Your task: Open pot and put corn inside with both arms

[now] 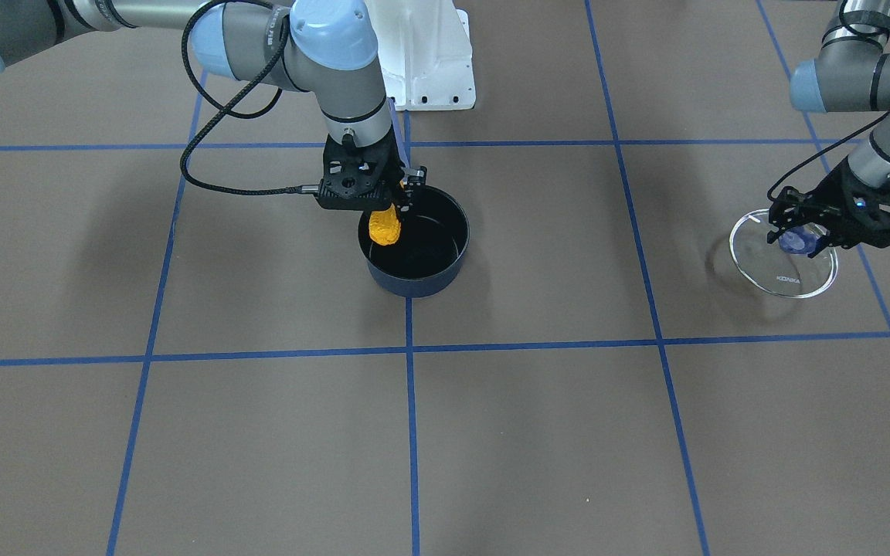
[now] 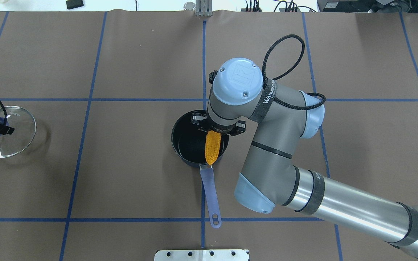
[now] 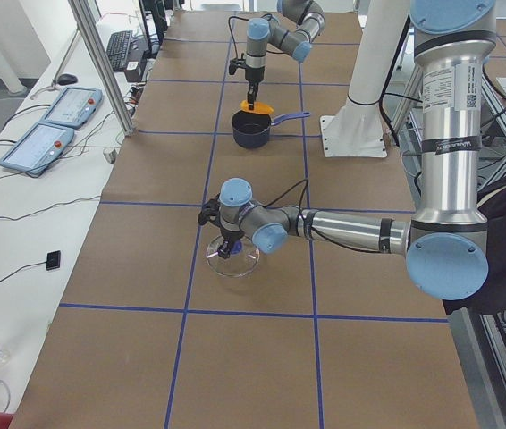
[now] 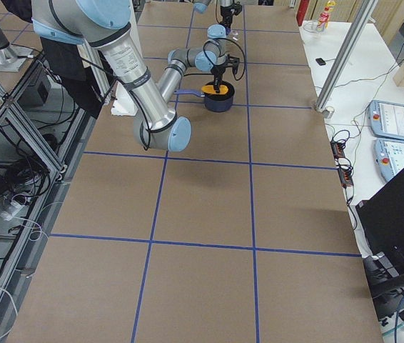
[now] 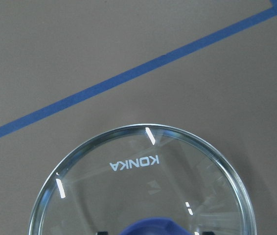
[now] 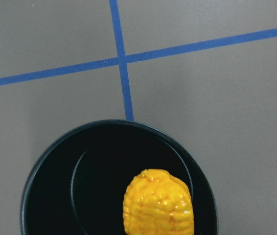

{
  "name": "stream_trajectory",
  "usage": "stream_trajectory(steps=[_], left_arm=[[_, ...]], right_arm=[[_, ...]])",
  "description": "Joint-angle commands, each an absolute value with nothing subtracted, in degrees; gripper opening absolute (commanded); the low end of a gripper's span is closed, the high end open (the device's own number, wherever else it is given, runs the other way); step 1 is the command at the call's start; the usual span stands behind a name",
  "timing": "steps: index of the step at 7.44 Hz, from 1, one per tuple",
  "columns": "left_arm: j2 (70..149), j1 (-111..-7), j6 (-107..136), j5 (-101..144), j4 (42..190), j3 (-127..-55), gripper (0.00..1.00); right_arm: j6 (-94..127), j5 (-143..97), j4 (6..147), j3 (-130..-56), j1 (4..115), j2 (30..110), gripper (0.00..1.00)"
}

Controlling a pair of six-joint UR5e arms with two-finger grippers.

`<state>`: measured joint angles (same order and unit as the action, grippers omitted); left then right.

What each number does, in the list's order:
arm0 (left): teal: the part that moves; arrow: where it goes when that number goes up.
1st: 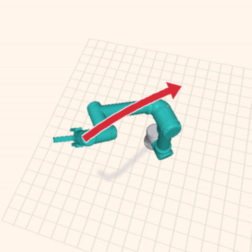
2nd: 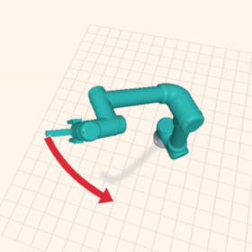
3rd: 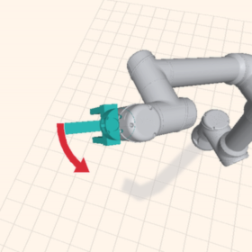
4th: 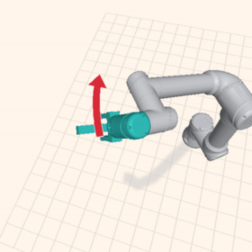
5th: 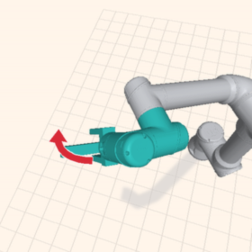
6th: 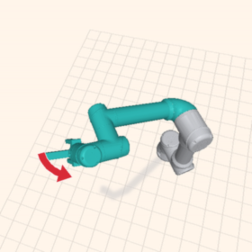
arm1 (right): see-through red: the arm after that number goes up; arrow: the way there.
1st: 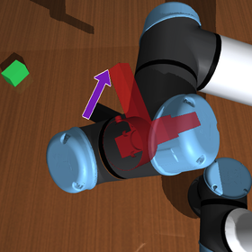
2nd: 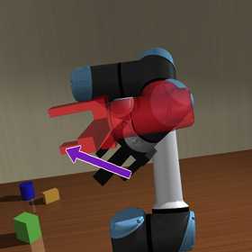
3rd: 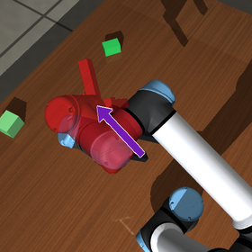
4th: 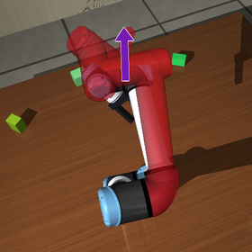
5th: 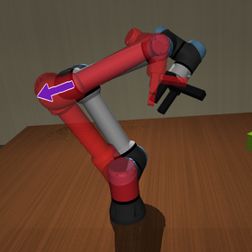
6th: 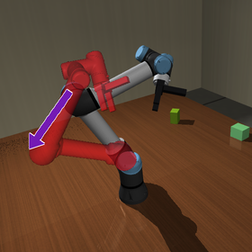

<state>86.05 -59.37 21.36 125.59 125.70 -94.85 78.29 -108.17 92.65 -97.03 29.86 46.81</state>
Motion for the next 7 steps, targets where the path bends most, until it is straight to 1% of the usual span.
stream_trajectory(steps=[1, 4, 5, 6, 7], left_arm=[[86.13, -59.15, 21.71, 125.60, 125.68, -94.83, 0.53], [86.13, -59.15, 21.71, 125.60, 125.68, -94.83, 0.53], [86.13, -59.15, 21.71, 125.60, 125.68, -94.83, 0.54], [86.13, -59.15, 21.71, 125.60, 125.68, -94.83, 0.54], [86.13, -58.98, 21.80, 125.60, 125.68, -94.92, 0.55]], right_arm=[[78.05, -107.15, 92.55, -95.55, 29.01, 46.58, 0.37], [78.05, -106.52, 92.55, -93.35, 28.83, 44.13, 0.37], [78.05, -106.52, 92.55, -93.34, 28.83, 43.86, 0.43], [78.05, -106.00, 92.55, -93.34, 28.92, 43.86, 0.55], [77.96, -104.08, 92.46, -93.34, 28.92, 43.60, 0.77]])
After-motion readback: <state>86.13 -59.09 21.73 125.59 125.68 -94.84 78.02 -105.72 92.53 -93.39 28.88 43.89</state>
